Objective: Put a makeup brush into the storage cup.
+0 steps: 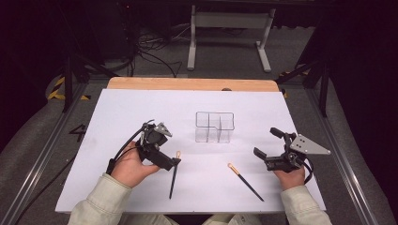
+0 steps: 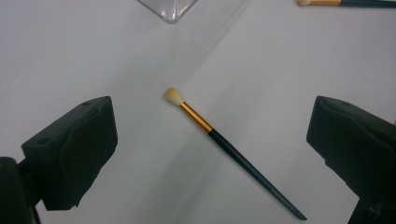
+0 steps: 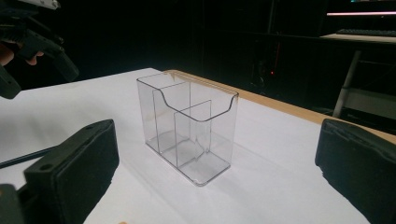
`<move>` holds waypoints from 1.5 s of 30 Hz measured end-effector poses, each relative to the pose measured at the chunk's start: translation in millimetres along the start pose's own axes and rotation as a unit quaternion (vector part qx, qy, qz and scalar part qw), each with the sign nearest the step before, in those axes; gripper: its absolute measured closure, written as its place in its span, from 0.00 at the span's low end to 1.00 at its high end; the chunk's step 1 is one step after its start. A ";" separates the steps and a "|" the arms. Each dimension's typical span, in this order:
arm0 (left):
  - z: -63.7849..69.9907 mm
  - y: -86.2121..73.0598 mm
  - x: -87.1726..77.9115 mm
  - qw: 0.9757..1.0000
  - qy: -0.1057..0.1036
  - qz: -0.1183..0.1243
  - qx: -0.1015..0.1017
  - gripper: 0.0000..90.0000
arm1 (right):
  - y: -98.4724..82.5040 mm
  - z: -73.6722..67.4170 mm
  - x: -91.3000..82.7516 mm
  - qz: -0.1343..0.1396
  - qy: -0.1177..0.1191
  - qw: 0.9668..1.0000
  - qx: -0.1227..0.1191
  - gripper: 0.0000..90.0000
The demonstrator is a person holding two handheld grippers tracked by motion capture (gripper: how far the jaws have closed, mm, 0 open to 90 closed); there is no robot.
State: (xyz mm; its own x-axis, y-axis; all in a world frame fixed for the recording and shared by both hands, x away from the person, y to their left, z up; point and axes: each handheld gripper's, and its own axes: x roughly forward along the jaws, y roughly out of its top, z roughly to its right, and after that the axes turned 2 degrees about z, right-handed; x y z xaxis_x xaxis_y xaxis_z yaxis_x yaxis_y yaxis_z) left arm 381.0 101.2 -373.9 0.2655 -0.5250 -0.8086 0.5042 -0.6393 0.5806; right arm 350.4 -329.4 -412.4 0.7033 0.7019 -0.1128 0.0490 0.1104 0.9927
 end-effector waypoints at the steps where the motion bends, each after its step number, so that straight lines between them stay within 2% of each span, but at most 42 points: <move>1: 0.0 0.0 1.4 1.000 0.001 -0.003 0.001 0.03 | 0.0 0.1 -0.3 0.000 -0.001 1.000 0.000 0.00; 5: 0.3 -0.2 6.6 1.000 0.001 -0.012 0.002 0.03 | -0.4 0.7 -0.6 0.001 -0.002 1.000 0.001 0.00; 7: 0.7 -0.5 11.4 1.000 0.002 -0.026 0.004 0.03 | -0.4 0.8 -1.1 0.000 -0.003 1.000 0.002 0.00; 13: -1.3 -2.3 20.1 0.999 -0.006 -0.038 -0.005 0.03 | -0.5 1.2 -2.1 0.003 -0.003 1.000 0.004 0.00; 19: -1.8 -4.4 31.6 0.998 -0.016 -0.058 -0.002 0.03 | -0.7 1.7 -2.1 0.004 -0.004 1.000 0.003 0.00; 22: -0.2 -4.9 36.2 0.997 -0.008 -0.071 -0.001 0.05 | -0.7 1.6 -2.1 0.004 -0.004 1.000 0.004 0.00; 27: 0.9 -6.3 43.6 0.996 0.001 -0.091 0.016 0.06 | -0.7 1.7 -2.1 0.007 -0.001 1.000 0.005 0.00; 33: 1.3 -7.2 48.1 0.995 0.003 -0.097 0.014 0.07 | -0.8 1.8 -2.3 0.006 -0.002 1.000 0.005 0.00; 35: 2.0 -7.4 50.0 0.995 -0.003 -0.102 0.017 0.07 | -0.8 2.1 -2.3 0.005 0.000 1.000 0.005 0.00; 45: 5.0 -8.1 55.9 0.993 0.005 -0.118 0.025 0.07 | -1.3 2.2 -1.9 0.003 0.003 1.000 0.008 0.00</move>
State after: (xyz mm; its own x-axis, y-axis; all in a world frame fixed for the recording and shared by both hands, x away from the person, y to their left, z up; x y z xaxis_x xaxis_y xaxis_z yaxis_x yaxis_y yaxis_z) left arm 387.7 74.2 -423.3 0.1526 -0.3518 -0.9235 0.5118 -0.7713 0.3784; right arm 350.5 -332.4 -413.4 0.6991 0.7071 -0.1068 0.0554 0.0953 0.9939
